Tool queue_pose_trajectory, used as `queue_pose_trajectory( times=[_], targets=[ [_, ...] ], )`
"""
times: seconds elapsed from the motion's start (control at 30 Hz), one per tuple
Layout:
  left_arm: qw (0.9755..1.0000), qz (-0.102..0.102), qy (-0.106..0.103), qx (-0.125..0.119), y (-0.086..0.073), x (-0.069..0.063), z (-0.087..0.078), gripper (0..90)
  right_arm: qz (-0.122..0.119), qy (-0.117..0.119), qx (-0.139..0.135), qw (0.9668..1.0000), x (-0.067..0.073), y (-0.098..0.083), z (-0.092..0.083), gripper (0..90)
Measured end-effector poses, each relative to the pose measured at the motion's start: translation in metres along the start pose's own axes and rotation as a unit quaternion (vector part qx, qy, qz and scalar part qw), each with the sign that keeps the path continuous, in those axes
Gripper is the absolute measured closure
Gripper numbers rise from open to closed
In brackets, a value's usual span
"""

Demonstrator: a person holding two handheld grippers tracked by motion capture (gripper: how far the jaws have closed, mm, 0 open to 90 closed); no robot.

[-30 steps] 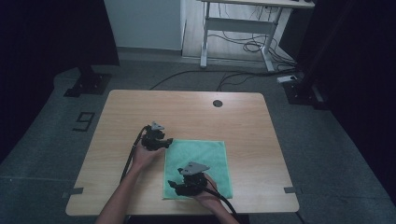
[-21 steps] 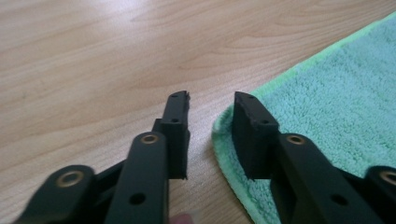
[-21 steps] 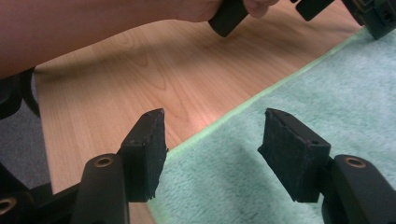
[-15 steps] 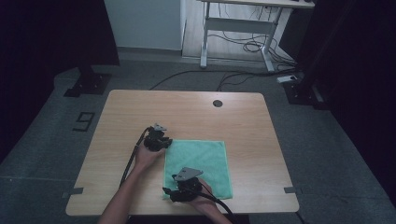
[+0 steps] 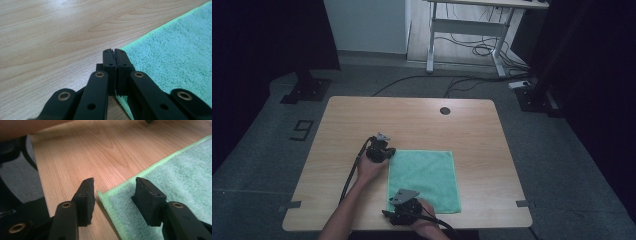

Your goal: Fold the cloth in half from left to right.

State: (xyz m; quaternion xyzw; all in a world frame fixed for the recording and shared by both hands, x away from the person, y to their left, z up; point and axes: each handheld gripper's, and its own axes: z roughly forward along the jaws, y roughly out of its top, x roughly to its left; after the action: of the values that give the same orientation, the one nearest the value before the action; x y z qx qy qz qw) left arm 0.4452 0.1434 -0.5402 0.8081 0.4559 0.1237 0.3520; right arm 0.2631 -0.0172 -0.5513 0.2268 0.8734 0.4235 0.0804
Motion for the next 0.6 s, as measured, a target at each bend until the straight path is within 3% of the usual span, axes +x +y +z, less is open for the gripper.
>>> queue_pose_trajectory(
  times=[0.1, 0.37, 0.6],
  targets=[
    [1.0, -0.001, -0.001, 0.001, 0.0, 0.001, 0.0, 87.9, -0.016, -0.026, 0.008, 0.9995, 0.003, 0.0, -0.001, 55.7],
    [1.0, 0.001, 0.002, -0.001, 0.0, -0.001, -0.002, 88.2, -0.008, -0.049, 0.005, 0.9987, 0.0, -0.002, -0.004, 81.5],
    [0.9999, 0.0, -0.002, -0.012, 0.007, -0.002, -0.01, 88.1, 0.009, -0.042, -0.008, 0.999, -0.004, -0.003, -0.007, 84.4]
  ],
)
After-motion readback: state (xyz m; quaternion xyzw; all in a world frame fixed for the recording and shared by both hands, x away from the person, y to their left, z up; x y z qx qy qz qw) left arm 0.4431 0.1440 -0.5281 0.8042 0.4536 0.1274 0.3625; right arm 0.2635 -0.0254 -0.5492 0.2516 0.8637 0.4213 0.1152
